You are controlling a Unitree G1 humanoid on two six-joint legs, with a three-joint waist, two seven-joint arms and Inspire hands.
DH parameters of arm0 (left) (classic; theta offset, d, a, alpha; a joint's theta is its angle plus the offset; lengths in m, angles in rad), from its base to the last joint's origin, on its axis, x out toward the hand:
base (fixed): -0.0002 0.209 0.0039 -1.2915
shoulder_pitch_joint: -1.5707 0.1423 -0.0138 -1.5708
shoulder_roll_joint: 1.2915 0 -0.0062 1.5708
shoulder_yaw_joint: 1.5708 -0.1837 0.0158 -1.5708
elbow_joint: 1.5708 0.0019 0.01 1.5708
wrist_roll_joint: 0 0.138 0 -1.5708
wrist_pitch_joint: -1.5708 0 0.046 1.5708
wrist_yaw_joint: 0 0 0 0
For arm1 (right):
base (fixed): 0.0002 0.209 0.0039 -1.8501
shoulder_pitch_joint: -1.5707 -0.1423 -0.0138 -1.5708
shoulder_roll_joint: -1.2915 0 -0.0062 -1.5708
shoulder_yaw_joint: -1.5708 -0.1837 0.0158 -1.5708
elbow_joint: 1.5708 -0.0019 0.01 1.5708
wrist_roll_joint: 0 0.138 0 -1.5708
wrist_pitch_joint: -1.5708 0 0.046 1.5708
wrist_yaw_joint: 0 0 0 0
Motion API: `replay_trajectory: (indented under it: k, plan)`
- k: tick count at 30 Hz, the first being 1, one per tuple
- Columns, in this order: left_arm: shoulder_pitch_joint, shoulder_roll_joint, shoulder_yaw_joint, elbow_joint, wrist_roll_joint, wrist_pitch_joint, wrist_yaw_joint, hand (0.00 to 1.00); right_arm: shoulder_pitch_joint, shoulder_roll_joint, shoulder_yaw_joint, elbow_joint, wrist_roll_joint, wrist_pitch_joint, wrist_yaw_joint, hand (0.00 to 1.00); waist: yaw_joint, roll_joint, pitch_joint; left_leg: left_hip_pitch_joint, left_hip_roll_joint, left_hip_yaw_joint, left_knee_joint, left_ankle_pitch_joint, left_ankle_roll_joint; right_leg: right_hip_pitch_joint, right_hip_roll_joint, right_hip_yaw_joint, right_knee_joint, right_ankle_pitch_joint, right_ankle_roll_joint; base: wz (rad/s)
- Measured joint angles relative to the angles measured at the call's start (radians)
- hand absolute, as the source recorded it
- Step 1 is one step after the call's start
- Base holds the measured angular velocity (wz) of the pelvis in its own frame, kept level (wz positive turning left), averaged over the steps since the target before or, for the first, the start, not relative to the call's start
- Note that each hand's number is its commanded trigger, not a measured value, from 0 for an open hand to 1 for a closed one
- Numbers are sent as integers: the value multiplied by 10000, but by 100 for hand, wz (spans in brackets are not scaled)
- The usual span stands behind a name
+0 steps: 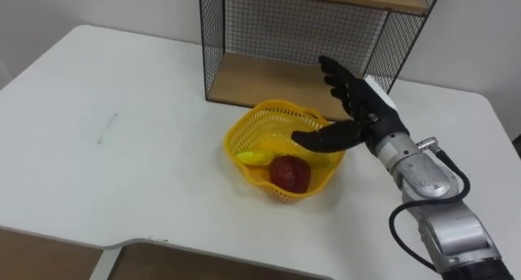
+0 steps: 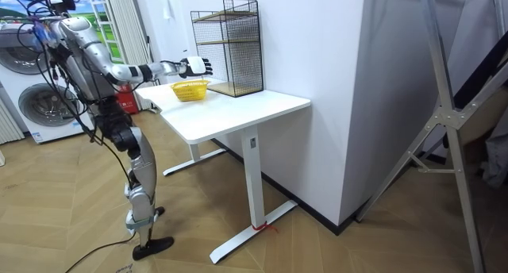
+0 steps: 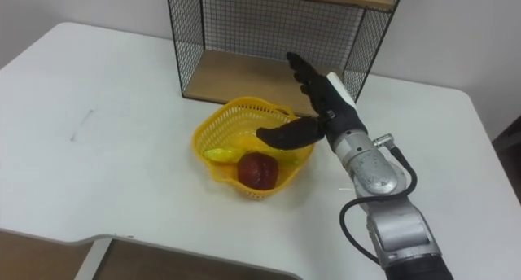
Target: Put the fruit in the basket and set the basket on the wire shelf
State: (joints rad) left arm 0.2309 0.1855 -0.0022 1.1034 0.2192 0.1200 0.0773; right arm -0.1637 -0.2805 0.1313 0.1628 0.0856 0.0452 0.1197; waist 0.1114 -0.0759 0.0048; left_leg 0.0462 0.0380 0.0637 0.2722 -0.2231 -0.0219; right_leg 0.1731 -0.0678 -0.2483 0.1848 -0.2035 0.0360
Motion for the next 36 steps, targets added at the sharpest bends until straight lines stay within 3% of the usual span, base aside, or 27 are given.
replay_trajectory:
  k: [5, 8, 12, 15, 17, 22, 26, 28, 31, 36]
  plan:
    - [156, -35, 485, 75, -867, -140, 69, 0, 379, -2, -346, -350, 1081, 0, -505, 0, -59, 166, -8, -4, 0, -8, 47, 0, 0, 14, -2, -7, 2, 1, -1, 0]
    - [275, -43, 1202, 114, -1145, -193, 82, 0, 551, 0, -788, -876, 1294, -10, -1007, 0, -147, 362, -31, -13, 4, -6, 93, -1, 2, 12, -3, 3, 6, 1, -2, 0]
    - [429, -29, 2556, 119, -2485, -421, 150, 0, 1049, -2, -1666, -1395, 1608, -157, -1723, 0, -288, 612, -84, 11, 4, -10, 123, -4, 7, 12, -5, -5, -13, 0, -3, 0]
    - [514, -30, 3343, -267, -3173, -479, 849, 0, 1646, -1, -2366, -1653, 2094, -261, -2323, 0, -349, 724, -91, 70, -6, -14, 104, 6, 10, 94, 1, -1, -95, 2, -6, 0]
    - [554, -22, 3813, -878, -3726, -515, 1706, 0, 2027, -14, -2682, -1832, 2531, -301, -2672, 0, -301, 781, -110, 20, -6, -22, 96, 12, 8, 66, 12, 18, -136, 8, -13, 0]
    - [704, 66, 4802, -2927, -4728, -1120, 4243, 0, 2754, -63, -2864, -1837, 2640, -317, -3350, 0, -256, 974, -183, 212, -35, 149, -214, 68, 12, 28, -11, 194, -134, 7, -10, -9]
    - [728, 41, 5137, -4542, -4804, -1330, 5632, 0, 3145, -55, -3038, -1838, 2566, -317, -3519, 0, -224, 1027, -185, 334, -65, 171, -374, 112, 15, 0, -35, 249, -133, -7, 11, -2]
    - [806, 32, 5140, -5888, -4789, -1590, 6432, 0, 3345, -39, -3105, -1837, 2571, -327, -3653, 0, -179, 1018, -170, 340, -66, 162, -466, 112, 14, -12, -35, 239, -142, -17, 24, 0]
    - [690, 33, 5139, -7002, -4762, -2074, 7076, 0, 3450, 36, -3120, -1837, 2580, -544, -3719, 0, -206, 1034, -169, 357, -95, 155, -540, 114, 11, 5, -50, 244, -152, -32, 50, 0]
    - [679, -24, 5104, -8659, -4741, -2347, 7658, 0, 3586, 107, -3110, -1837, 2566, -684, -3641, 0, -198, 981, -159, 466, -103, 164, -575, 115, 12, -2, -55, 250, -153, -39, 61, 0]
